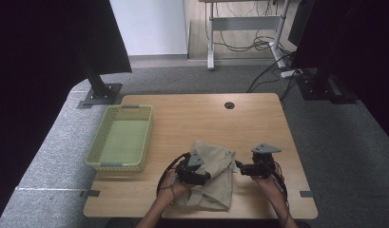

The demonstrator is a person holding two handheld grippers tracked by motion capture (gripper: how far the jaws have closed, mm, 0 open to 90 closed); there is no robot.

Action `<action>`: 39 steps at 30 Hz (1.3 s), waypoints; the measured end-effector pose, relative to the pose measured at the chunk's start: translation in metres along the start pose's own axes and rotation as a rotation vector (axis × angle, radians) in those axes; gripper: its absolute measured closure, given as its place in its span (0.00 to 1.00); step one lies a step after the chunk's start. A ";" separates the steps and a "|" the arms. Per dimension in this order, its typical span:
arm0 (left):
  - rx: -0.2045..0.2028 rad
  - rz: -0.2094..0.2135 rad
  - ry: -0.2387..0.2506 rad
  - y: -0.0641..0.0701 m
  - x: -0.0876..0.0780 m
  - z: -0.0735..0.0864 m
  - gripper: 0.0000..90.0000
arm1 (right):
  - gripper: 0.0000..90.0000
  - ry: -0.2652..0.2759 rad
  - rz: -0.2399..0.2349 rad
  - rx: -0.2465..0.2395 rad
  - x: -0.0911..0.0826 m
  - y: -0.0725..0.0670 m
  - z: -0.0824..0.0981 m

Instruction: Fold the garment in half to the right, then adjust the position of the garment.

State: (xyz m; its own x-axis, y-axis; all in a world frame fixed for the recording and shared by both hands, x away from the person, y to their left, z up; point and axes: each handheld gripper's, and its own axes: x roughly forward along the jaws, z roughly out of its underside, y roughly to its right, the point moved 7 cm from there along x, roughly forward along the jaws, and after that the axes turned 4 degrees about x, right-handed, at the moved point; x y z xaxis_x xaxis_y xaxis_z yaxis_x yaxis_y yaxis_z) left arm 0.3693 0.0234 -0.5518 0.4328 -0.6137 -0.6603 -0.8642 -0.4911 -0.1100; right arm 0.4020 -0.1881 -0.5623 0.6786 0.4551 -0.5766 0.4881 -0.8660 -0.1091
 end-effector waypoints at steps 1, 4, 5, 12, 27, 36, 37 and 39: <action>-0.003 -0.008 0.001 -0.001 -0.004 0.002 0.40 | 0.11 -0.001 0.006 0.005 -0.002 0.003 0.003; -0.034 -0.023 0.024 -0.008 -0.019 0.010 0.37 | 0.10 -0.002 0.012 0.010 -0.005 0.006 0.005; -0.053 -0.019 0.036 -0.012 -0.024 0.013 0.35 | 0.10 -0.001 0.017 0.013 -0.007 0.010 0.007; -0.167 -0.079 0.045 -0.039 -0.043 0.052 0.33 | 0.09 -0.016 0.042 0.017 -0.011 0.019 0.018; -0.259 -0.245 -0.033 -0.071 -0.038 0.111 0.29 | 0.06 -0.130 0.078 -0.007 -0.006 0.032 0.055; -0.263 -0.243 -0.046 -0.071 -0.037 0.112 0.21 | 0.02 -0.135 0.073 0.000 -0.004 0.032 0.060; -0.263 -0.242 -0.047 -0.071 -0.037 0.112 0.20 | 0.02 -0.135 0.073 0.001 -0.004 0.032 0.060; -0.263 -0.243 -0.048 -0.072 -0.037 0.112 0.19 | 0.02 -0.135 0.073 0.000 -0.004 0.032 0.060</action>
State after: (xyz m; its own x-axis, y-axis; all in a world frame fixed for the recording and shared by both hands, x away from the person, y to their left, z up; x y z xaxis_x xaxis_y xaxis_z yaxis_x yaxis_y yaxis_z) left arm 0.3866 0.1502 -0.6029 0.5993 -0.4333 -0.6732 -0.6393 -0.7652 -0.0766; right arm 0.3820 -0.2300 -0.6125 0.6328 0.3586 -0.6863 0.4396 -0.8960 -0.0629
